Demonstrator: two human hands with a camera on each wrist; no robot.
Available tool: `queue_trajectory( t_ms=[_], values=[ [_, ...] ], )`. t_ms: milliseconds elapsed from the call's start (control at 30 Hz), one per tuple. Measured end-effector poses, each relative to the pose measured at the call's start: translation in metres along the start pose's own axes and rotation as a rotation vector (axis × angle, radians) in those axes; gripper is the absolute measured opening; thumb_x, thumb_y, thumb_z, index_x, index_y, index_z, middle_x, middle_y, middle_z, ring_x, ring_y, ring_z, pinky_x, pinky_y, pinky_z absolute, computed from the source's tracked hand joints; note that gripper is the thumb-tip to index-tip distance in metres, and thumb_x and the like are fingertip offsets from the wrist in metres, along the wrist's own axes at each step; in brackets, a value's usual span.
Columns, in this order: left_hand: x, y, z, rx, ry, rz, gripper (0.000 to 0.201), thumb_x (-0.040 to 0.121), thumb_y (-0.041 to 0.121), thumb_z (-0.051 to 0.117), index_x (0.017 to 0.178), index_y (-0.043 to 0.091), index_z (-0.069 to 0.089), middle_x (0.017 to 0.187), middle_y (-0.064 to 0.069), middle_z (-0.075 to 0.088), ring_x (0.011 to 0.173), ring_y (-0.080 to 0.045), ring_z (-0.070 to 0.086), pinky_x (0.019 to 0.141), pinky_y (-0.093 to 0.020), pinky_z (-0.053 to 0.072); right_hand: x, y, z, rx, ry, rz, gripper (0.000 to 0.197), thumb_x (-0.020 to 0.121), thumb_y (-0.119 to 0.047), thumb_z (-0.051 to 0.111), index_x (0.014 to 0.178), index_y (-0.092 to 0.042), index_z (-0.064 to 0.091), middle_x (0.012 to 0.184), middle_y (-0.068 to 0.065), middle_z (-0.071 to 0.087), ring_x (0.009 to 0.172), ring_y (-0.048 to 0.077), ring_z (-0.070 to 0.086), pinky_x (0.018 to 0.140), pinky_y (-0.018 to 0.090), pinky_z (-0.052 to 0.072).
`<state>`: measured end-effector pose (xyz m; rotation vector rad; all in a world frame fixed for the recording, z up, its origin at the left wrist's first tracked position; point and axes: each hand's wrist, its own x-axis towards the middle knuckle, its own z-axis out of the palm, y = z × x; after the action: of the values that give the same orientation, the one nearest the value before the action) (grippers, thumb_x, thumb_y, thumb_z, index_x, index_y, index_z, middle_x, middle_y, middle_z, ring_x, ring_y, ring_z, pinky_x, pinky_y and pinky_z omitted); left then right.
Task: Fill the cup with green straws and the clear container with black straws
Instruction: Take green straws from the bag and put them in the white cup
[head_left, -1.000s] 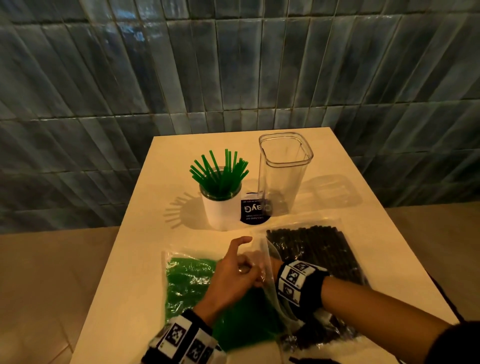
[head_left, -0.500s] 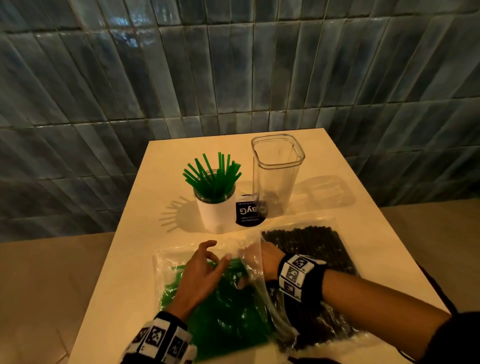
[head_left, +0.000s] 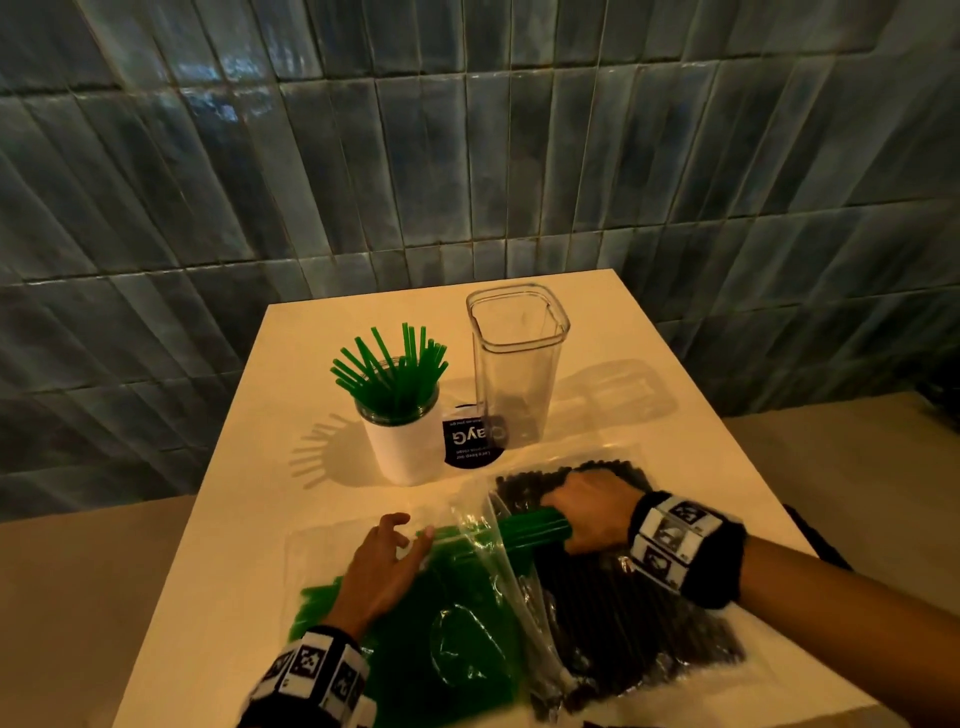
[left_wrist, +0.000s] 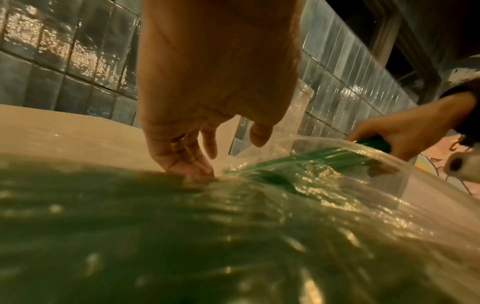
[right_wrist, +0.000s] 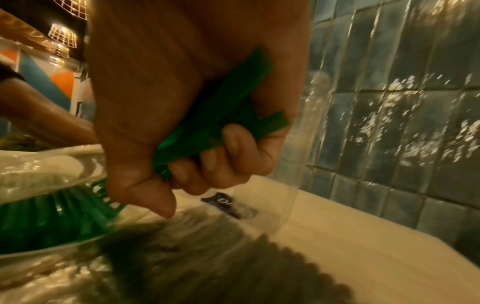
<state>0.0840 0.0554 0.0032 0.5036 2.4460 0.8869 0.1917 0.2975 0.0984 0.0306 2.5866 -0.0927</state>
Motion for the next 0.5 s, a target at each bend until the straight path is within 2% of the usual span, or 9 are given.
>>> queue_trajectory(
  t_ms=[133, 200, 267, 333, 400, 500],
  values=[
    [0.003, 0.001, 0.004, 0.080, -0.030, -0.021, 0.056, 0.089, 0.058, 0.043, 0.131, 0.021, 0.039, 0.122, -0.006, 0.054, 0.100, -0.015, 0.054, 0.085, -0.030, 0.044, -0.032, 0.034, -0.023, -0.093, -0.013, 0.099, 0.042, 0.082, -0.029, 0.061, 0.122, -0.019, 0.054, 0.115, 0.008, 0.062, 0.105, 0.027, 0.059, 0.082, 0.030, 0.045],
    [0.002, 0.007, 0.003, 0.084, -0.016, -0.011, 0.055, 0.089, 0.057, 0.043, 0.132, 0.022, 0.038, 0.127, -0.007, 0.050, 0.104, -0.016, 0.053, 0.090, -0.033, 0.044, -0.048, 0.046, -0.037, -0.161, -0.014, 0.165, 0.046, 0.082, -0.031, 0.061, 0.126, -0.022, 0.052, 0.119, 0.008, 0.059, 0.107, 0.027, 0.057, 0.082, 0.030, 0.044],
    [-0.001, 0.019, 0.001, 0.081, 0.071, 0.069, 0.060, 0.086, 0.059, 0.046, 0.134, 0.023, 0.037, 0.133, -0.008, 0.044, 0.114, -0.019, 0.048, 0.099, -0.038, 0.041, -0.064, 0.052, -0.055, -0.226, -0.012, 0.224, 0.045, 0.083, -0.031, 0.060, 0.127, -0.024, 0.051, 0.120, 0.007, 0.057, 0.109, 0.026, 0.055, 0.080, 0.029, 0.042],
    [-0.006, 0.042, -0.005, 0.054, 0.205, 0.252, 0.072, 0.081, 0.068, 0.047, 0.136, 0.024, 0.034, 0.139, -0.005, 0.037, 0.124, -0.019, 0.039, 0.104, -0.034, 0.035, -0.079, 0.050, -0.073, -0.282, -0.004, 0.272, 0.044, 0.083, -0.029, 0.058, 0.126, -0.024, 0.051, 0.121, 0.007, 0.055, 0.110, 0.025, 0.055, 0.082, 0.030, 0.042],
    [-0.012, 0.074, -0.013, 0.046, 0.292, 0.494, 0.086, 0.073, 0.076, 0.047, 0.138, 0.022, 0.032, 0.140, -0.003, 0.035, 0.125, -0.013, 0.032, 0.104, -0.030, 0.031, -0.089, 0.040, -0.089, -0.337, 0.037, 0.281, 0.040, 0.084, -0.028, 0.057, 0.124, -0.024, 0.052, 0.120, 0.006, 0.056, 0.109, 0.025, 0.056, 0.081, 0.030, 0.043],
    [-0.018, 0.118, -0.019, 0.216, 0.309, 0.806, 0.098, 0.067, 0.078, 0.054, 0.141, 0.022, 0.023, 0.144, -0.008, 0.036, 0.133, -0.016, 0.026, 0.108, -0.039, 0.026, -0.096, 0.013, -0.107, -0.405, 0.139, 0.207, 0.030, 0.085, -0.025, 0.056, 0.115, -0.021, 0.058, 0.113, 0.007, 0.060, 0.103, 0.026, 0.059, 0.075, 0.030, 0.042]
  ],
)
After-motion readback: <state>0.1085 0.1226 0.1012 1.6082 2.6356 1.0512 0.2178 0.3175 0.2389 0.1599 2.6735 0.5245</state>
